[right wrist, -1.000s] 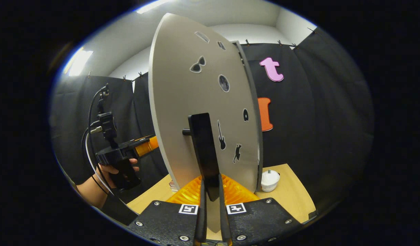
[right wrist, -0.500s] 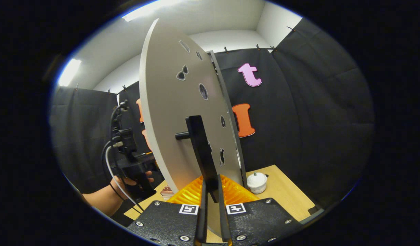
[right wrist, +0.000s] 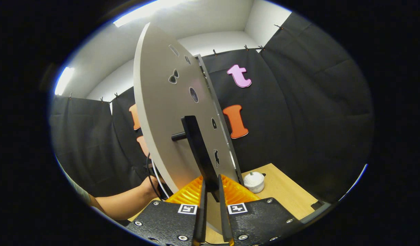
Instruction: Open the cabinet door with the right hand, grasp the bottle in the cabinet with the left hand and place it on the coaster, then close the cabinet door with the right hand.
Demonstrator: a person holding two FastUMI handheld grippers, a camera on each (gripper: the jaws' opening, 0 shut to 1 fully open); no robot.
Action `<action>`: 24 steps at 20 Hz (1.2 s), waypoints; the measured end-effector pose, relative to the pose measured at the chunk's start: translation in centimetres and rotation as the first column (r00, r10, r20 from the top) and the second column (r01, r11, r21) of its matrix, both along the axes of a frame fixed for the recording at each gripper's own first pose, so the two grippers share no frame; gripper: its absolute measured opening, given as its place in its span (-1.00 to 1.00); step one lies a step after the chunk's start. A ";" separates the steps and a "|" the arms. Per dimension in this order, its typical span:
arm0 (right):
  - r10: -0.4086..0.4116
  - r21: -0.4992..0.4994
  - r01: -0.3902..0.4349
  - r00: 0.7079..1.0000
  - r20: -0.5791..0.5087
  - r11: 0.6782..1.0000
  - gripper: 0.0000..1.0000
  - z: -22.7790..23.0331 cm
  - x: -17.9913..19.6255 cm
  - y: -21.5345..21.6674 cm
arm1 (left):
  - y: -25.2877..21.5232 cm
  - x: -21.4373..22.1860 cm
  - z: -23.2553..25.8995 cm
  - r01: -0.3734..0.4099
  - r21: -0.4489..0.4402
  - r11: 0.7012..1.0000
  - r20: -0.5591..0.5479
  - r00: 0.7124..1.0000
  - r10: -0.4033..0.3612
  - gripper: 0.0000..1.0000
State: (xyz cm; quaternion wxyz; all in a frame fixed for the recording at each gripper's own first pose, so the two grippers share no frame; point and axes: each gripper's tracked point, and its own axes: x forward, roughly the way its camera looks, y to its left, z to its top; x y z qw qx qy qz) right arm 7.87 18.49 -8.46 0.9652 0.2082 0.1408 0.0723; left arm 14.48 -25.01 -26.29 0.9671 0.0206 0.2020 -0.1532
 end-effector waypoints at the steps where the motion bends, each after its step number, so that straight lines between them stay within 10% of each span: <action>1: -0.009 0.000 0.009 1.000 0.003 1.000 -0.63 0.0 0.1 -0.2 | -0.3 0.9 -0.7 -0.007 0.011 1.000 -0.005 1.000 0.007 0.90; 24: -0.120 -0.041 0.122 0.992 0.047 0.992 -0.34 -0.1 1.3 -3.3 | -0.8 9.3 -3.8 -0.031 0.039 0.999 0.007 1.000 0.030 0.64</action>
